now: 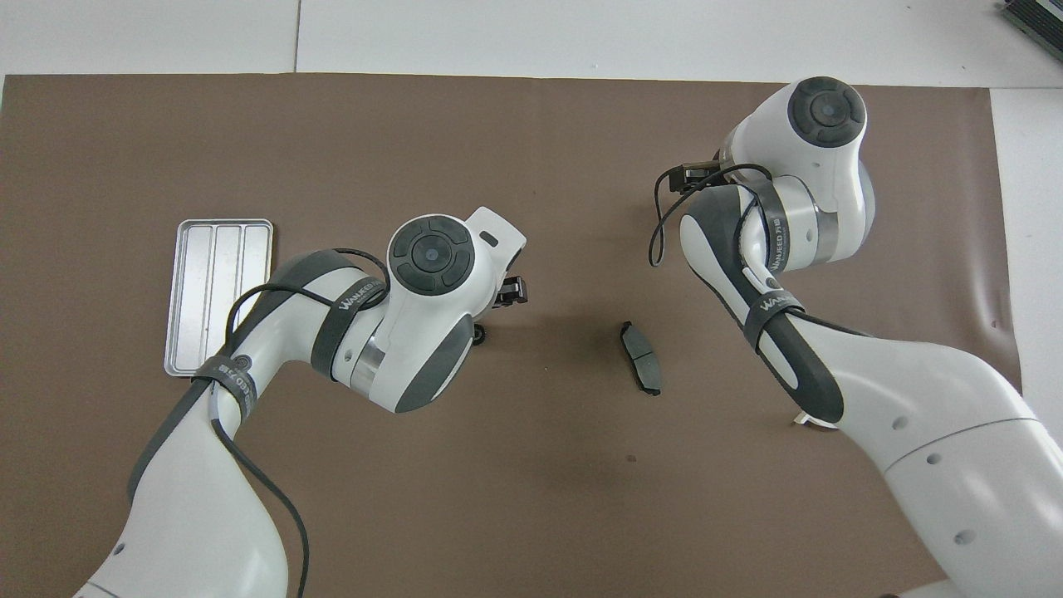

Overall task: Pick bearing gear from pile to tray
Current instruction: 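Grasp the black bearing at mid-table with the left gripper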

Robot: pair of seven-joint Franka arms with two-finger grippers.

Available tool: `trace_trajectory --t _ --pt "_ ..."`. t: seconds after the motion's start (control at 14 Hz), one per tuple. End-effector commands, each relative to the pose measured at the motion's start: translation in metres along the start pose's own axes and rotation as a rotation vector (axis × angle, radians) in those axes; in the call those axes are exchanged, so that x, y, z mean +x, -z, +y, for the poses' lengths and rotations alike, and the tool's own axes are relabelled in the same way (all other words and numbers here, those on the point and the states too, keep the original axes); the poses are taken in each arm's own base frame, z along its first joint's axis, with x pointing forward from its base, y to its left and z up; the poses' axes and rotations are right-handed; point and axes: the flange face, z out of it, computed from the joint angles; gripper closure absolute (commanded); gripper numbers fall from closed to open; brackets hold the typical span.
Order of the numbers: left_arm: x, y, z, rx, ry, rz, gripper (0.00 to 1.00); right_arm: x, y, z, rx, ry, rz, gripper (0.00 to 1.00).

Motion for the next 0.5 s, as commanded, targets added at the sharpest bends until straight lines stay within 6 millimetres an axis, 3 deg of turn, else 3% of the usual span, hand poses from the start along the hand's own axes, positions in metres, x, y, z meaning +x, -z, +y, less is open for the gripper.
trace_trajectory --t 0.0,0.28,0.43 --pt "-0.014 -0.006 -0.007 0.012 0.016 0.017 0.00 0.012 0.003 0.024 0.007 0.035 0.024 0.00" --pt "-0.026 -0.018 -0.007 0.009 0.026 0.018 0.03 0.005 -0.011 0.031 0.014 0.033 0.010 0.01" --pt "-0.036 -0.030 -0.003 0.008 0.012 0.017 0.10 0.003 -0.015 0.033 0.020 0.042 0.004 0.30"
